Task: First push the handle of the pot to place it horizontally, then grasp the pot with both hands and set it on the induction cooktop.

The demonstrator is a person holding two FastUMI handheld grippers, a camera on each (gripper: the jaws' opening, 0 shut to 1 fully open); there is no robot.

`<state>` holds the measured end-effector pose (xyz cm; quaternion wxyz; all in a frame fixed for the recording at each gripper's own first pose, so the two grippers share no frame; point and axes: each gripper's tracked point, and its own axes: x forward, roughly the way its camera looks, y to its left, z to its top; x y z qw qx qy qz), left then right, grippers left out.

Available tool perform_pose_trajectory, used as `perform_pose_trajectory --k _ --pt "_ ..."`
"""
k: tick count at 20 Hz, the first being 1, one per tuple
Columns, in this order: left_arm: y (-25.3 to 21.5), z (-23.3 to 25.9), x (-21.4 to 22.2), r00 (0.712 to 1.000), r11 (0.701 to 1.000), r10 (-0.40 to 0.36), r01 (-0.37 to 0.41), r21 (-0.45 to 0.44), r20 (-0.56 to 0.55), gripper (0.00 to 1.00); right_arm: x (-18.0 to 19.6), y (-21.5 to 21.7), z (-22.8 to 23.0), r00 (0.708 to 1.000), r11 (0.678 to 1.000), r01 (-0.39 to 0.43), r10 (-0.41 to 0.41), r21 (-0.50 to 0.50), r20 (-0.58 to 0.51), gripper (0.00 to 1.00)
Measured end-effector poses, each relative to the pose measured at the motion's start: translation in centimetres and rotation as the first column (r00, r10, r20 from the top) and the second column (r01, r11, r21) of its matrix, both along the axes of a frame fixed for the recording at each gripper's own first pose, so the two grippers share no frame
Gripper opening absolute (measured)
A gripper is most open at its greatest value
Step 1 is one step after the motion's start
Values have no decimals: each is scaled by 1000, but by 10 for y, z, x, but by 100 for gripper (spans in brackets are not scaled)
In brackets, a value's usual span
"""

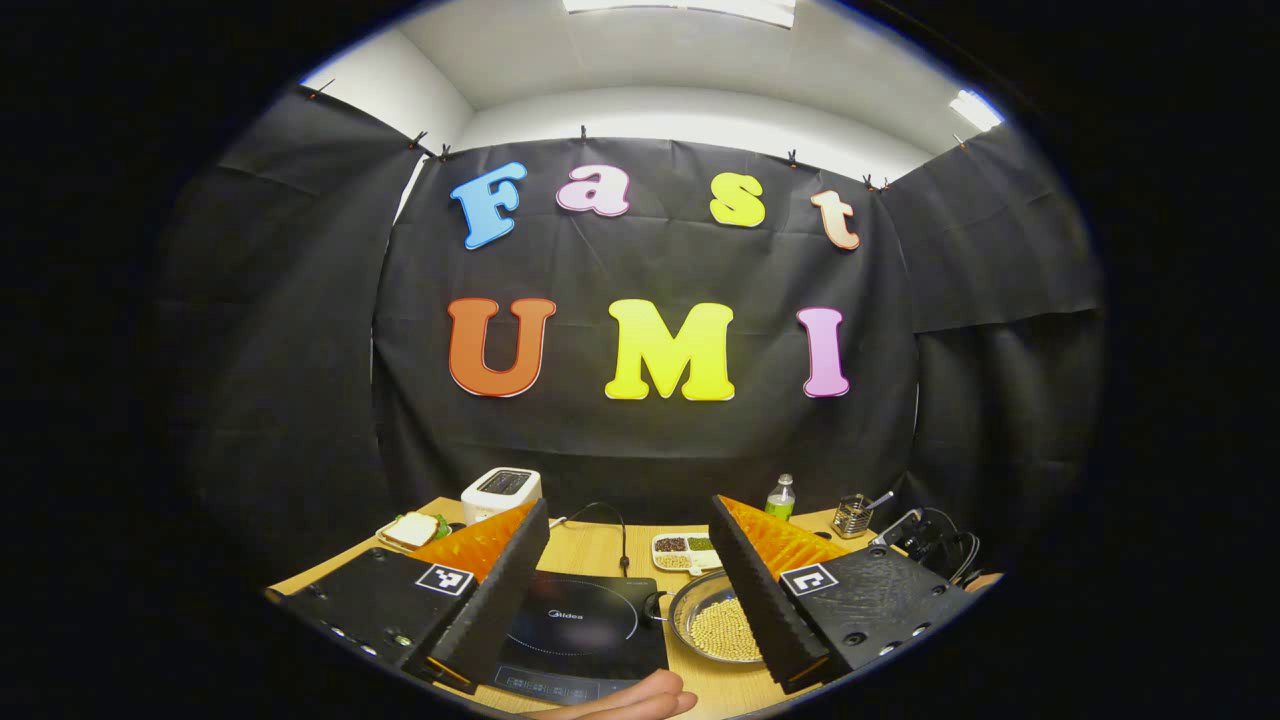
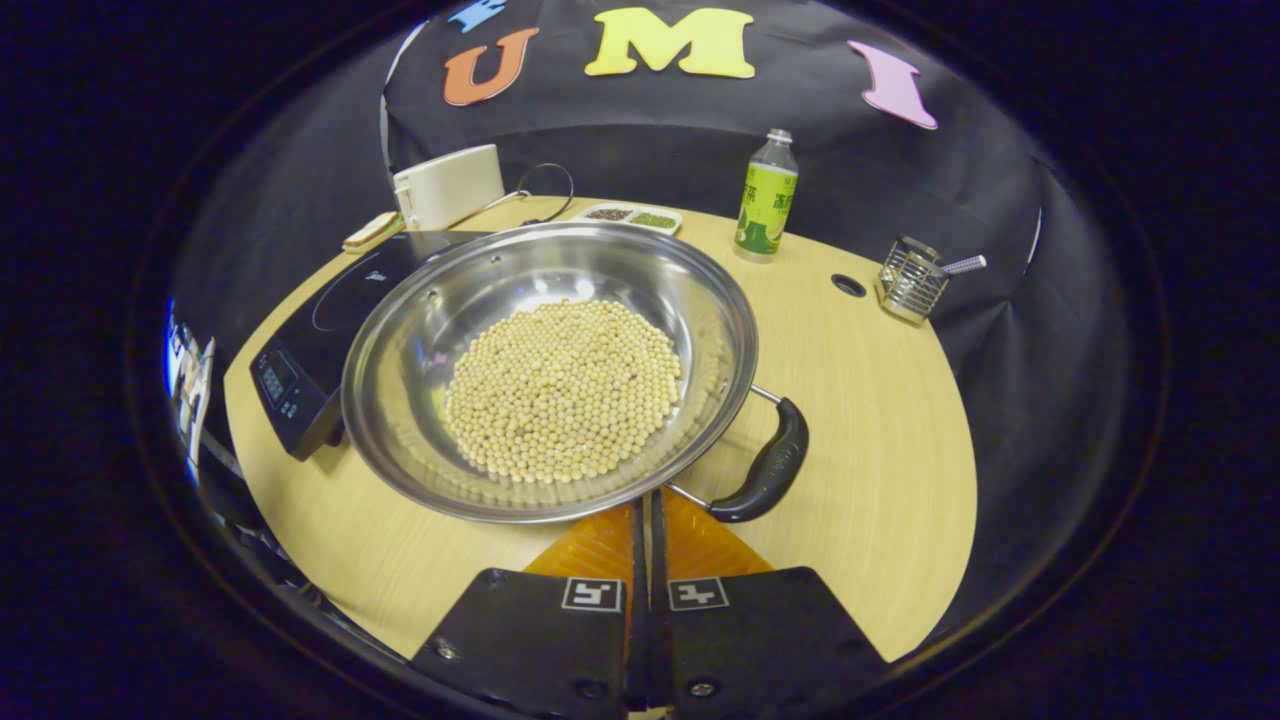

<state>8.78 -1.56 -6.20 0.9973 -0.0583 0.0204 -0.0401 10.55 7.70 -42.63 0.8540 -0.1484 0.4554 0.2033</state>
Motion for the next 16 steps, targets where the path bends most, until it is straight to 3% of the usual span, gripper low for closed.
perform_pose_trajectory --k 5,9,13,14,16 --pt "17 -20 24 996 997 74 -74 14 -44 95 16 -7 2 1000 1000 3 -2 -25 26 3" --pt "10 -43 40 994 999 49 -48 8 -99 95 35 -15 6 997 998 55 -54 -21 62 1" --pt "9 -66 55 988 998 51 -48 28 -147 95 54 -17 16 988 992 118 -122 44 96 4" --pt "8 -72 59 986 998 52 -48 30 -158 100 61 -17 21 985 990 123 -129 62 116 2" --pt "5 -82 66 983 999 43 -39 22 -180 95 68 -15 32 979 987 130 -143 96 148 4"
